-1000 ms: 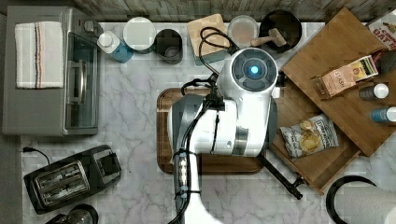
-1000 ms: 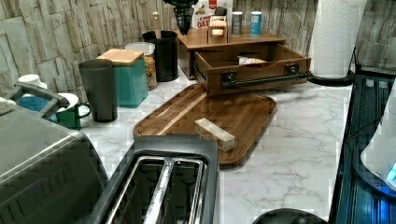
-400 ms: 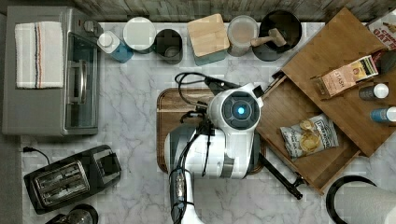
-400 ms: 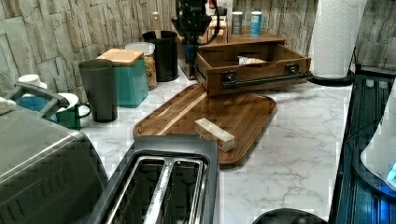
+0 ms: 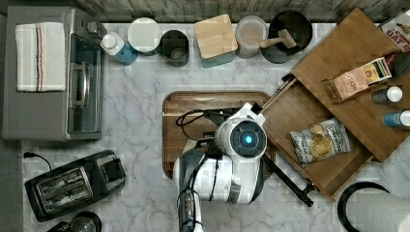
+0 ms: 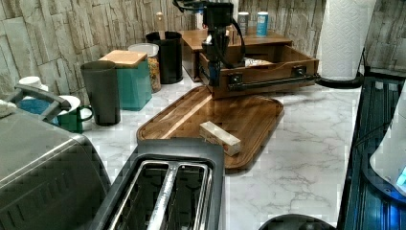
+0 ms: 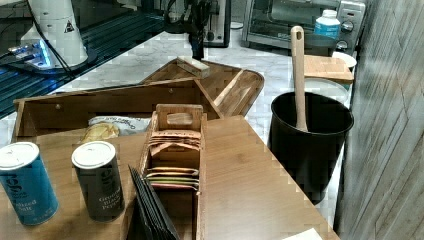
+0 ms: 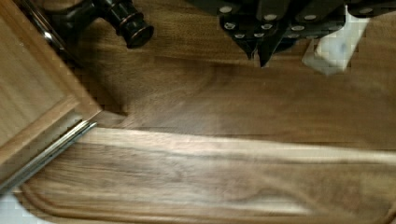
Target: Close the drawer.
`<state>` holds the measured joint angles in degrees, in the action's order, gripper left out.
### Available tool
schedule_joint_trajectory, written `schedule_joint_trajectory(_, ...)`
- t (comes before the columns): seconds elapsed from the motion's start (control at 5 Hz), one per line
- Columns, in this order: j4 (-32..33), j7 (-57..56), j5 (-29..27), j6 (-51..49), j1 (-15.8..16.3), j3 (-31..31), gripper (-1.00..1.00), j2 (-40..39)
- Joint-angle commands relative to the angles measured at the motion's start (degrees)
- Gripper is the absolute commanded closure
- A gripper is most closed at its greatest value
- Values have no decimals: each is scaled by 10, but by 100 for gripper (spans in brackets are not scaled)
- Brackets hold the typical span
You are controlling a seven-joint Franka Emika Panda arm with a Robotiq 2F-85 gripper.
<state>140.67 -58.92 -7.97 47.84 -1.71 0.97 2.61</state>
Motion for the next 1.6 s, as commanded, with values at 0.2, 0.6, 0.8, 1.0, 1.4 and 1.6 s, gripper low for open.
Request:
schedule_joint_trajectory(0.2,98,-183,-15,18,-19,30,100,78)
schedule_joint_trajectory(0.6,150,-278,0,57,-47,70,100,78)
schedule_joint_trajectory(0.8,173,-323,-5,82,-59,87,100,61)
schedule_joint_trajectory(1.0,198,-308,33,84,-39,128,100,68)
schedule_joint_trajectory(1.4,201,-353,128,39,-75,152,100,100)
schedule_joint_trajectory(1.6,185,-436,126,43,-80,171,100,93)
